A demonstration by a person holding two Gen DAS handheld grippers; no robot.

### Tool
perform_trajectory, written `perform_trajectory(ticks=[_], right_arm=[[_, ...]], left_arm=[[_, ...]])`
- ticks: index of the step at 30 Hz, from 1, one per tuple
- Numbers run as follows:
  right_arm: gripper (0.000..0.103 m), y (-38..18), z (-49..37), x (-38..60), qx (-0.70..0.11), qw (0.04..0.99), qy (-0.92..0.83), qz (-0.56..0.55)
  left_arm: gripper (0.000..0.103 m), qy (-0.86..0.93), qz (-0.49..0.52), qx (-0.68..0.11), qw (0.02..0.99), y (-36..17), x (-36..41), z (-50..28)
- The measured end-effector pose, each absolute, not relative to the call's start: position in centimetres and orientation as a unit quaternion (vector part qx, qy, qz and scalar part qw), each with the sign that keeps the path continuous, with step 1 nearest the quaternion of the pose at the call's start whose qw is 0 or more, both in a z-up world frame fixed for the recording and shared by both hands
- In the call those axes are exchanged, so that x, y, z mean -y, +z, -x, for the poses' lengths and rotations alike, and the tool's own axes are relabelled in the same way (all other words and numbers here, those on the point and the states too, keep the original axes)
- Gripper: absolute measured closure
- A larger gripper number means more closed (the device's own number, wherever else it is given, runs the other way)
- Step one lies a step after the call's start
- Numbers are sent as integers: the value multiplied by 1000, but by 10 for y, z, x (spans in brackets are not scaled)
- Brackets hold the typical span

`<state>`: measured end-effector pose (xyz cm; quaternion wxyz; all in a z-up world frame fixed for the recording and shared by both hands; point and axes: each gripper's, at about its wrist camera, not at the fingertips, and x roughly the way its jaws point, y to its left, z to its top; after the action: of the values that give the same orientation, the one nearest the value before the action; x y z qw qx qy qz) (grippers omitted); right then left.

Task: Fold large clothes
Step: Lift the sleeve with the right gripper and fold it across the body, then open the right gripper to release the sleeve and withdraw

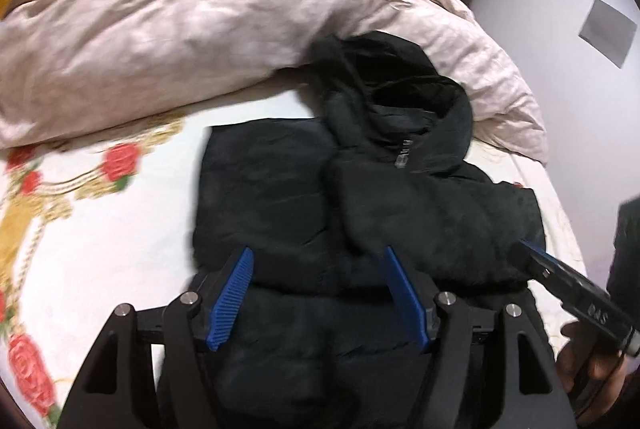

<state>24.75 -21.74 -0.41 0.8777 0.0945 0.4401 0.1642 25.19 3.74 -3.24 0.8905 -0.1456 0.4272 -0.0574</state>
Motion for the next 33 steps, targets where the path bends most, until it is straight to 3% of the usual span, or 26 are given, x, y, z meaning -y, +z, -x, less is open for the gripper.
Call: perform_trajectory(ticks=[10, 13, 15, 19, 23, 29, 33], right_arm=[[45, -22, -275, 326, -449, 887, 33, -101], [45, -49, -293, 329, -473, 874, 27, -107], [45, -70, -301, 320, -483, 869, 34, -96], [45, -88, -304, 305, -483, 873, 27, -62], [45, -72, -303, 311, -490, 868, 28, -68], [45, -24, -310, 336, -430, 901, 13, -57], [45, -52, -340, 351, -466, 884, -16, -35]], left_arm=[[34, -108, 93, -419, 897, -48, 33, -310], [38, -67, 47, -463, 883, -87, 35, -330], [36, -67, 78, -470, 877, -106, 20, -337], [35, -58, 59, -461, 883, -106, 21, -337], [37, -54, 64, -466, 881, -91, 19, -336], [38, -51, 49, -408, 910, -48, 15, -331], [40, -39, 41, -449, 892, -80, 15, -359]])
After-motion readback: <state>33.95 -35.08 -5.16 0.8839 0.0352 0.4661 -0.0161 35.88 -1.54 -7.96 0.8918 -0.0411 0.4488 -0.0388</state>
